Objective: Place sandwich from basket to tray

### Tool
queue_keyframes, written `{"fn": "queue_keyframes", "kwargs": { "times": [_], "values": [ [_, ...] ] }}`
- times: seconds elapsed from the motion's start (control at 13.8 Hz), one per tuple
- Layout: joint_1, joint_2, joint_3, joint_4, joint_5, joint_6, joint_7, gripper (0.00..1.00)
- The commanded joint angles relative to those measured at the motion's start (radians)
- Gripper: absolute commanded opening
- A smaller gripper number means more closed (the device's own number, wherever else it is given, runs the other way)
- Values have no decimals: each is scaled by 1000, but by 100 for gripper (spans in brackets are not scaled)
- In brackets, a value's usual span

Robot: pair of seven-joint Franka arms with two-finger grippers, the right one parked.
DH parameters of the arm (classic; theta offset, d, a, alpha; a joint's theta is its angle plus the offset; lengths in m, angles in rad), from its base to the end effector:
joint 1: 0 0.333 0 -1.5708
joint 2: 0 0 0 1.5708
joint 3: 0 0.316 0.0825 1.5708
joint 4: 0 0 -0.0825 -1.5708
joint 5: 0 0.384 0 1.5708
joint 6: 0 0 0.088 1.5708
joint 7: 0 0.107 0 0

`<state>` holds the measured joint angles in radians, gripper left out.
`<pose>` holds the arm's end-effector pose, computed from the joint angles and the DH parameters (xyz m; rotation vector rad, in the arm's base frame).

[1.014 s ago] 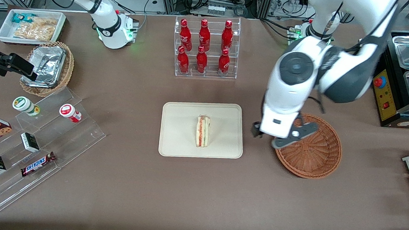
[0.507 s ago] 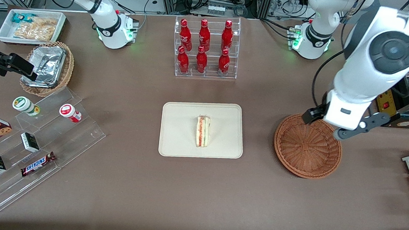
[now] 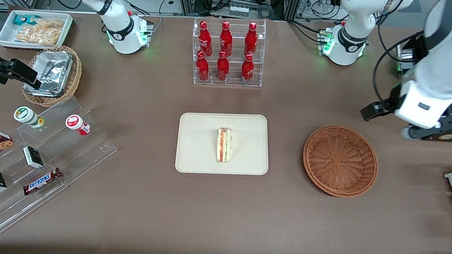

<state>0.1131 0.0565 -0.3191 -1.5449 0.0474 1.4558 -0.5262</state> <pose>0.5477 -0.1038 0.5975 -3.0177 -0.4893 0.1878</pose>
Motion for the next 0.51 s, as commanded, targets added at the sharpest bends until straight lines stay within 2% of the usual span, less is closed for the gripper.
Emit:
{"fn": "queue_keyframes", "kwargs": {
  "times": [0.0, 0.14, 0.43],
  "values": [
    [-96, -84, 164, -66, -38, -24, 135, 99],
    [-96, -141, 187, -130, -38, -14, 201, 99],
    [-90, -159, 224, -147, -31, -12, 311, 99]
  ]
}}
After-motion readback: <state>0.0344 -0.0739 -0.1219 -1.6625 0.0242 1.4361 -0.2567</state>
